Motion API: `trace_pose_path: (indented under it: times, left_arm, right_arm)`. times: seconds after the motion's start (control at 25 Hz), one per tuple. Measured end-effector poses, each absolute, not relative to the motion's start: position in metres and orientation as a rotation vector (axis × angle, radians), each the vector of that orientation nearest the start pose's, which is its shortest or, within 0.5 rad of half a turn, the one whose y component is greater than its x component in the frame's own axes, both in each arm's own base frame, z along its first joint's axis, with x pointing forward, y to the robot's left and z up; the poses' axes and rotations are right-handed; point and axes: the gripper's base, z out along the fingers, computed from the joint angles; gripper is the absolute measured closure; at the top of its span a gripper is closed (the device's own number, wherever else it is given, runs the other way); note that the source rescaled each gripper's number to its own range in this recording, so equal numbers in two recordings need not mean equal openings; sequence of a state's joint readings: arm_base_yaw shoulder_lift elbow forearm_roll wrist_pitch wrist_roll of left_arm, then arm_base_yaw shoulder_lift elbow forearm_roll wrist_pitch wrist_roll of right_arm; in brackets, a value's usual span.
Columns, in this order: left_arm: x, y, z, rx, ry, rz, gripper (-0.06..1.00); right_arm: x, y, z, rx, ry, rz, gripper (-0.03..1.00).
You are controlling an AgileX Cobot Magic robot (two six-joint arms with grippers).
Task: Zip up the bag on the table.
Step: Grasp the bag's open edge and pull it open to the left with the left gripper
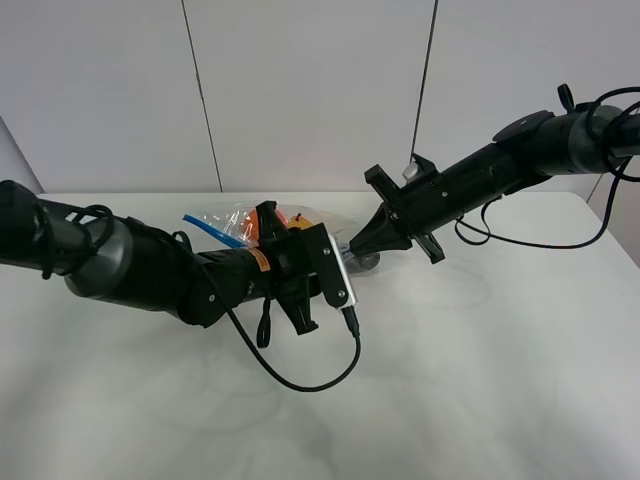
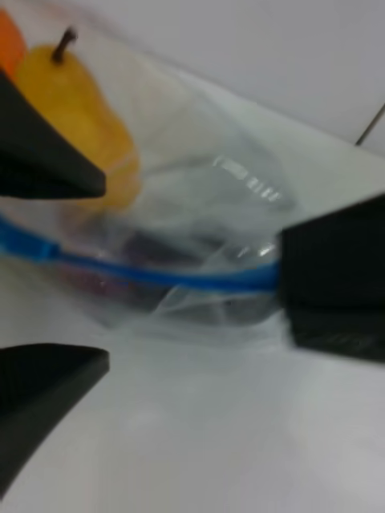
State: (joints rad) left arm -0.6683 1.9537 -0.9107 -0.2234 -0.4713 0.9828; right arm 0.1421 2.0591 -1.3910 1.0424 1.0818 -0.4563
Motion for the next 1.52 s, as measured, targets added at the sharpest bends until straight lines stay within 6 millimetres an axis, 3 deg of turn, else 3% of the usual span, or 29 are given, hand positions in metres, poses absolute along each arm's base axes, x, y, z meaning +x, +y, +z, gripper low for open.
trace_pose_path:
  times: [0.12, 0.44, 0.72, 0.92, 1.52]
  left_arm:
    - [0.307, -0.229, 0.131, 1.326, 1.593, 0.179, 0.53]
    - [0.309, -0.23, 0.135, 1.333, 1.526, 0.224, 0.92]
    - [0.311, -0.228, 0.135, 1.346, 1.515, 0.242, 0.94]
    - [0.321, -0.217, 0.139, 1.346, 1.459, 0.347, 0.94]
    - [0.368, -0.123, 0.143, 1.166, 1.594, 0.61, 0.94]
  right_arm:
    - [0.388, 0.126, 0.178, -0.038, 2.788, 1.327, 0.97]
    - [0.388, 0.126, 0.178, -0.038, 2.788, 1.327, 0.97]
    - [0.388, 0.126, 0.178, -0.037, 2.788, 1.327, 0.97]
    - [0.39, 0.126, 0.179, -0.007, 2.763, 1.338, 0.97]
    - [0.391, 0.127, 0.181, 0.015, 2.746, 1.362, 0.97]
